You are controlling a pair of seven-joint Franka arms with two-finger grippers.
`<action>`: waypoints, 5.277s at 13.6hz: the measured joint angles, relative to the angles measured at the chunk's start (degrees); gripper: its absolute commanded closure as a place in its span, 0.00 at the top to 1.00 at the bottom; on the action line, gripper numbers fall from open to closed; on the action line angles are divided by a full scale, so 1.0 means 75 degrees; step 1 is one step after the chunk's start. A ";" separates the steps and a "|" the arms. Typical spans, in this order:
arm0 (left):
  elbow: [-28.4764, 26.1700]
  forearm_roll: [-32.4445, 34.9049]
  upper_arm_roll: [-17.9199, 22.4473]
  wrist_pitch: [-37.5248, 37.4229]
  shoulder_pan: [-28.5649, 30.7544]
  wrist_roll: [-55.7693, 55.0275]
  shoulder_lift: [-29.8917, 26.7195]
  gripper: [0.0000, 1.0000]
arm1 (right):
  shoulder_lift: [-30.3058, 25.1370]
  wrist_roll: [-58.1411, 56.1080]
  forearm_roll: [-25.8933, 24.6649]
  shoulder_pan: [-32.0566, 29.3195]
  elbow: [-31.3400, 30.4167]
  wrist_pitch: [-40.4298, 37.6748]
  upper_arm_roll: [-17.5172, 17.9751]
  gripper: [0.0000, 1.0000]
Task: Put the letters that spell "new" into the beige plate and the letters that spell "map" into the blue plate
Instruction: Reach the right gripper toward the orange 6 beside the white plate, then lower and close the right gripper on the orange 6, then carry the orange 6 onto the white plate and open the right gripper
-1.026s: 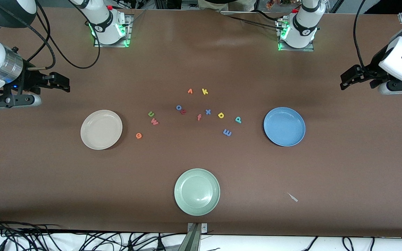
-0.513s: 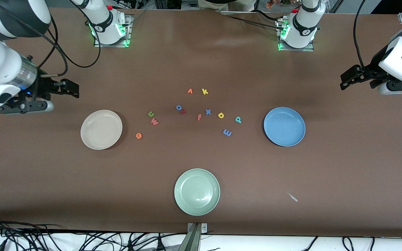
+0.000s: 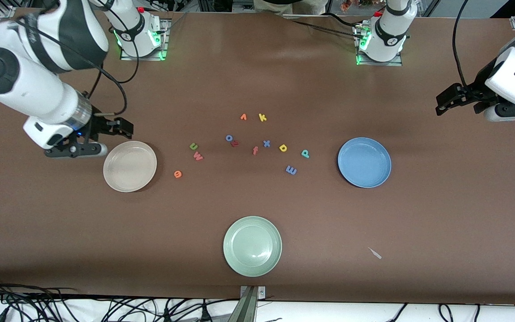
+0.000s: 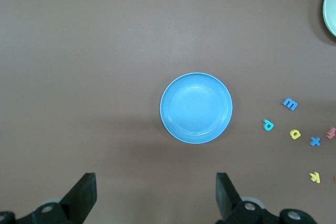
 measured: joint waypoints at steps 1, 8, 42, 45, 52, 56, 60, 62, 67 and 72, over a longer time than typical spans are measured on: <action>0.0000 0.0000 0.0000 0.0000 -0.0001 0.0000 0.0001 1.00 | 0.0118 0.0193 0.0000 0.0113 -0.0270 0.0485 0.0015 1.00; 0.0000 0.0000 0.0000 0.0004 -0.0002 0.0000 0.0004 1.00 | 0.1220 0.0974 -0.0004 0.0776 -0.1096 0.2606 0.0043 1.00; 0.0000 0.0000 -0.0121 0.0006 -0.0015 0.0000 0.0009 1.00 | 0.3168 0.1029 -0.0149 0.0960 -0.1613 0.5867 -0.0014 0.19; 0.0000 0.0000 -0.0127 0.0006 -0.0015 0.0000 0.0009 1.00 | 0.3155 0.1028 -0.0154 0.0977 -0.1613 0.5874 -0.0011 0.16; 0.0000 0.0000 -0.0165 0.0006 -0.0015 0.0000 0.0009 1.00 | 0.2770 0.0709 -0.0471 0.0978 -0.1239 0.4703 -0.0247 0.16; 0.0000 0.0012 -0.0192 0.0006 -0.0015 0.0000 0.0026 1.00 | 0.2217 -0.0334 -0.0492 0.0974 -0.1188 0.3559 -0.0784 0.20; 0.0000 0.0217 -0.0206 0.0060 -0.0015 0.0000 0.0092 1.00 | 0.2043 -0.0784 -0.0492 0.0953 -0.1900 0.3908 -0.1194 0.69; 0.0037 0.0225 -0.0231 0.0127 -0.0015 0.0000 0.0172 1.00 | 0.2044 -0.0778 -0.0492 0.0958 -0.2520 0.4741 -0.1202 0.79; 0.0103 0.0227 -0.0232 0.0154 -0.0009 0.0000 0.0364 1.00 | 0.1646 0.0271 -0.0491 0.1029 -0.2264 0.4207 -0.0683 0.79; 0.0242 0.0226 -0.0290 0.0173 -0.0036 0.0035 0.0819 1.00 | 0.1629 0.2440 -0.0492 0.1892 -0.1923 0.3717 -0.0344 0.77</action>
